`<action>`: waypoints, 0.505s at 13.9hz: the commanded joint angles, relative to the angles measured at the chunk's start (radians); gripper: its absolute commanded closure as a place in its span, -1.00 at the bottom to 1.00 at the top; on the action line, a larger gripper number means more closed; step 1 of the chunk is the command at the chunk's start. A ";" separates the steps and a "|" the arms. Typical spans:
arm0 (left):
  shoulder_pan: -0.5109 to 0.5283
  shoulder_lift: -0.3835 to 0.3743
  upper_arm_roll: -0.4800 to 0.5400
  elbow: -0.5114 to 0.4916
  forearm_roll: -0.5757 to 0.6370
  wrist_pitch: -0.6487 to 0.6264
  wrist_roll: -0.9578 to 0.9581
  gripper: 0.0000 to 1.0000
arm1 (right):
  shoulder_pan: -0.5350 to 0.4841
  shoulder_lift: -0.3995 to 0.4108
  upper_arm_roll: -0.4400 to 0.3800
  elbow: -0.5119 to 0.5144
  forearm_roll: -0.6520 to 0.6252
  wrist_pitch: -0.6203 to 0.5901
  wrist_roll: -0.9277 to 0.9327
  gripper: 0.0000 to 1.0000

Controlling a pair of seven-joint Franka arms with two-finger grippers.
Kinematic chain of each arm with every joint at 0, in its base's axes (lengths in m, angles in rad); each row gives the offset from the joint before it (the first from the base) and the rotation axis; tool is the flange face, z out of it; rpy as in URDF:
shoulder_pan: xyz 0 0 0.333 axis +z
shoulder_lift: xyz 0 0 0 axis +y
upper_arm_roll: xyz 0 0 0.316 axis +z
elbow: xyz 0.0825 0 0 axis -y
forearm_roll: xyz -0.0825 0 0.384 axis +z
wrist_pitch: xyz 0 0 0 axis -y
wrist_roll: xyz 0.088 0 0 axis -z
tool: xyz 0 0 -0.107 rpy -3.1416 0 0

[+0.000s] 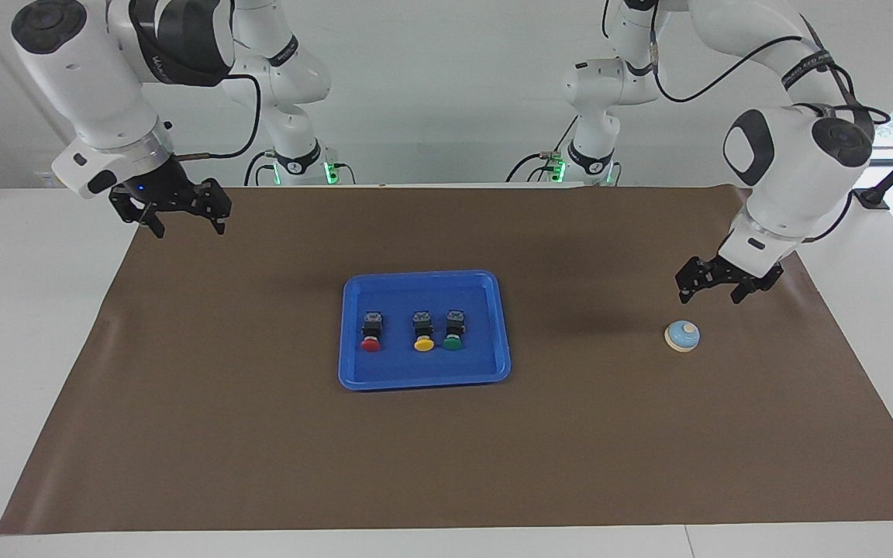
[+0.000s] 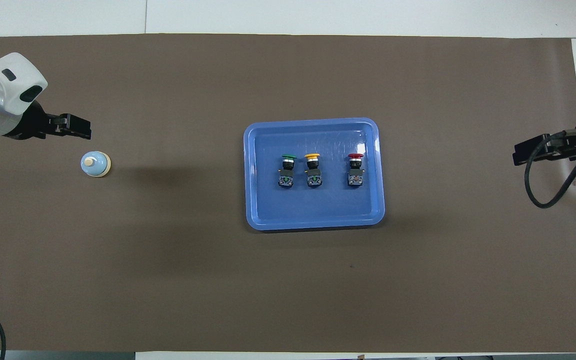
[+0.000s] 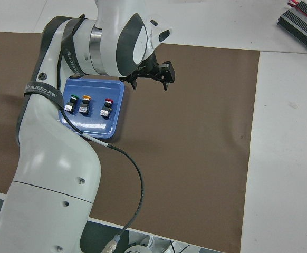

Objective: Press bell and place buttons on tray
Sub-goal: 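Move the left gripper over the small white bell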

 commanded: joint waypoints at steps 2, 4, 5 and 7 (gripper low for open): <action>0.048 0.047 -0.007 -0.042 0.005 0.113 0.085 0.12 | -0.014 -0.011 0.009 -0.006 -0.004 -0.011 -0.013 -1.00; 0.071 0.041 -0.008 -0.114 0.005 0.201 0.104 0.91 | -0.014 -0.011 0.009 -0.006 -0.004 -0.011 -0.013 -1.00; 0.067 0.041 -0.008 -0.122 0.005 0.207 0.102 1.00 | -0.014 -0.011 0.009 -0.006 -0.004 -0.011 -0.013 -1.00; 0.063 0.038 -0.008 -0.130 0.005 0.190 0.096 1.00 | -0.014 -0.011 0.009 -0.006 -0.004 -0.011 -0.011 -1.00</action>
